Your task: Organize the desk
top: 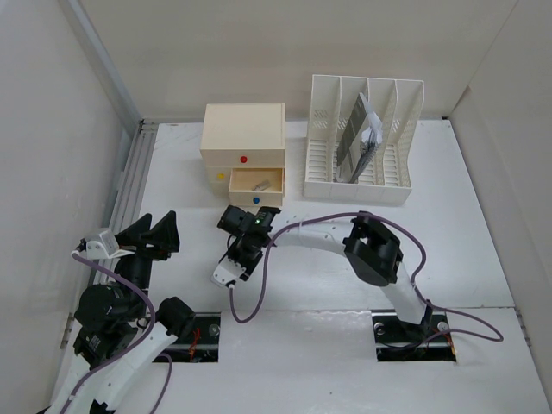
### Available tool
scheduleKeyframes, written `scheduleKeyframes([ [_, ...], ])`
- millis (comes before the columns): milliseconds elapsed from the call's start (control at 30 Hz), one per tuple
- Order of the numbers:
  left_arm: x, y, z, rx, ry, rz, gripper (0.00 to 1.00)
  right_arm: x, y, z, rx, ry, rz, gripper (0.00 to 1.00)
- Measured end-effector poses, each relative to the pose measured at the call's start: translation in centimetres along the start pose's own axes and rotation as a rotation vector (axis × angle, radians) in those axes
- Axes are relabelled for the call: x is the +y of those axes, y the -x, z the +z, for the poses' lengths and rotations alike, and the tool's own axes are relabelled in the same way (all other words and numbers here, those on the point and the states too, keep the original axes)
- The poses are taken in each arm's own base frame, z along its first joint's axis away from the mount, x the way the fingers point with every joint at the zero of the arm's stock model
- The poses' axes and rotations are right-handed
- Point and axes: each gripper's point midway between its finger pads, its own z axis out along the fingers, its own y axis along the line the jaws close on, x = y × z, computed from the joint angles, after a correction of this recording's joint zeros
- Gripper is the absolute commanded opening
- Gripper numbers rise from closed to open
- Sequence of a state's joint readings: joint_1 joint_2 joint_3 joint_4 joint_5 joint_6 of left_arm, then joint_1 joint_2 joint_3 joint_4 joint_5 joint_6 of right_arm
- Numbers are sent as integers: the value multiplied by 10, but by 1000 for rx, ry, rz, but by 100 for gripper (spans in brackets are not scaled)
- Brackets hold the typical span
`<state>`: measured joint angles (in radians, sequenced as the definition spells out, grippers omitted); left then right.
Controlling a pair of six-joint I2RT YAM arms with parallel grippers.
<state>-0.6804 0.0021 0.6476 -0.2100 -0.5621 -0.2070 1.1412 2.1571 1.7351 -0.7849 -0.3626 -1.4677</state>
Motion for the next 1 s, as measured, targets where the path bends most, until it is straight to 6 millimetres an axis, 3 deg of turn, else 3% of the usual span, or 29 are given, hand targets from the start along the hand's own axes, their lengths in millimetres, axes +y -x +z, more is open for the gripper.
scheduleKeyframes([
  [367, 0, 0, 0, 0, 1, 0, 62, -2, -13, 17, 34, 24, -31, 47],
  [700, 1, 0, 0, -1, 4, 0, 62, -9, -15, 18, 45, 14, -60, 47],
  [1000, 2, 1, 0, -3, 14, -1, 62, -1, -15, 18, 44, 89, -105, 47],
])
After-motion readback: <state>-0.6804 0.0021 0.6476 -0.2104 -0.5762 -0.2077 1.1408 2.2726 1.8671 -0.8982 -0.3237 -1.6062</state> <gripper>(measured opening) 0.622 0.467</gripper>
